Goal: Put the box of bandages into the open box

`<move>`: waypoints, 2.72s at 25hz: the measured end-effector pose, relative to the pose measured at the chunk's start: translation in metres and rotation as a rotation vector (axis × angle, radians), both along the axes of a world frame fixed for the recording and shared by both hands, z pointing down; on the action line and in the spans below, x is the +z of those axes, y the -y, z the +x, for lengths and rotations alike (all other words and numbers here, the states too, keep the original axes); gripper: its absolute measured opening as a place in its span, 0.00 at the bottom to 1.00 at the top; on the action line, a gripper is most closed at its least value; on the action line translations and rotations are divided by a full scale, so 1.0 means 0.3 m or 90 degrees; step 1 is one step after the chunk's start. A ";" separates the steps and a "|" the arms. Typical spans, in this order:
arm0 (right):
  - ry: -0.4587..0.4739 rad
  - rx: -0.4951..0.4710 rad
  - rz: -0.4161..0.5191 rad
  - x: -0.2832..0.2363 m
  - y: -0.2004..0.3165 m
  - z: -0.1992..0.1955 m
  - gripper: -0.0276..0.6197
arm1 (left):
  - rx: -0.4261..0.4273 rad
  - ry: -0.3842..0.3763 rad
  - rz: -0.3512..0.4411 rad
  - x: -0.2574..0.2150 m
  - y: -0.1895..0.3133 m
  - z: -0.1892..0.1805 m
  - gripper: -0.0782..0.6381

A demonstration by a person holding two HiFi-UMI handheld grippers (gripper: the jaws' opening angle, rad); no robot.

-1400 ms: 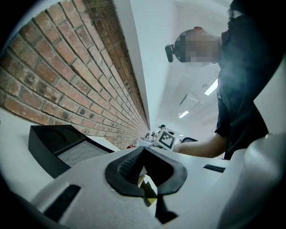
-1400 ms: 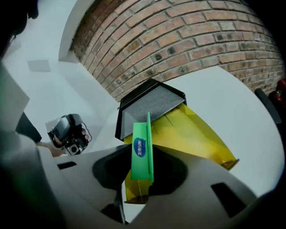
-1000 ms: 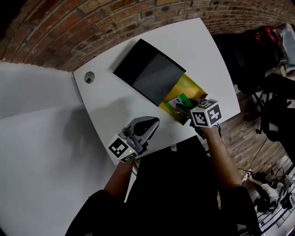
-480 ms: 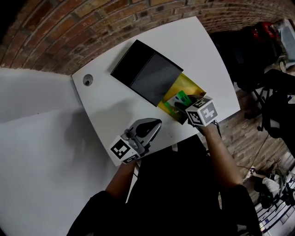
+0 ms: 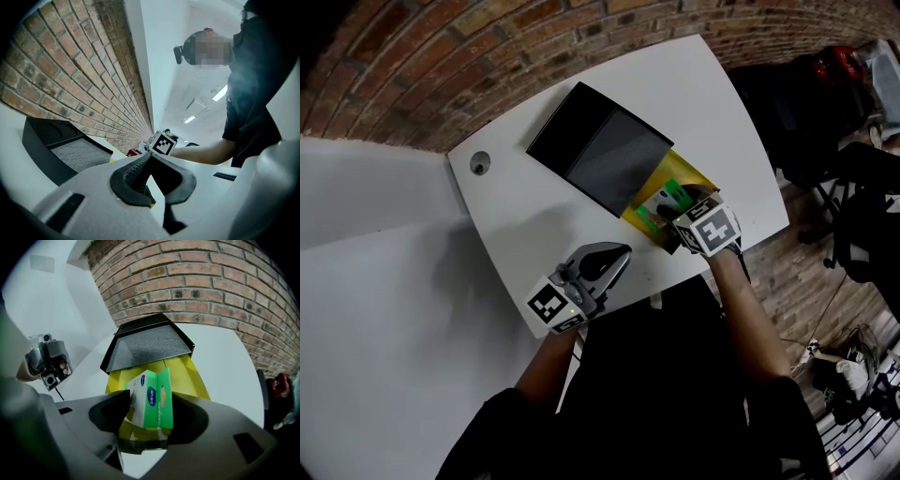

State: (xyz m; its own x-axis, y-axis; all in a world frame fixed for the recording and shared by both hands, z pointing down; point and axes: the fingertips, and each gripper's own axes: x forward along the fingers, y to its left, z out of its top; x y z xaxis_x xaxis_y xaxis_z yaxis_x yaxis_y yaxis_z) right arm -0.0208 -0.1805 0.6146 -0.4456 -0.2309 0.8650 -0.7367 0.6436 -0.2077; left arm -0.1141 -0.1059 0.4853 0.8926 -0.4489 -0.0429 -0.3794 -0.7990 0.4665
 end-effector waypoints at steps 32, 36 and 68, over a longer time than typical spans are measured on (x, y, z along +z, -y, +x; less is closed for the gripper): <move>-0.080 -0.048 0.078 0.032 0.042 0.044 0.45 | -0.006 0.009 -0.013 0.018 -0.009 -0.013 0.13; -0.041 -0.054 0.110 -0.043 0.047 0.011 0.26 | -0.004 0.012 0.002 -0.010 0.002 -0.011 0.13; 0.525 -0.143 0.551 -1.163 -0.404 0.266 0.05 | -0.078 0.134 0.167 -0.484 -0.183 0.195 0.13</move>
State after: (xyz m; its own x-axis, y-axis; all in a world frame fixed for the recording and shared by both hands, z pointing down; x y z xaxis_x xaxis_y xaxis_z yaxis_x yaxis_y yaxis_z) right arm 0.0591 -0.0593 0.2657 -0.8932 -0.4388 -0.0979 -0.4410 0.8975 0.0001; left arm -0.0557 -0.0510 0.3402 0.8343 -0.5513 0.0083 -0.5458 -0.8238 0.1532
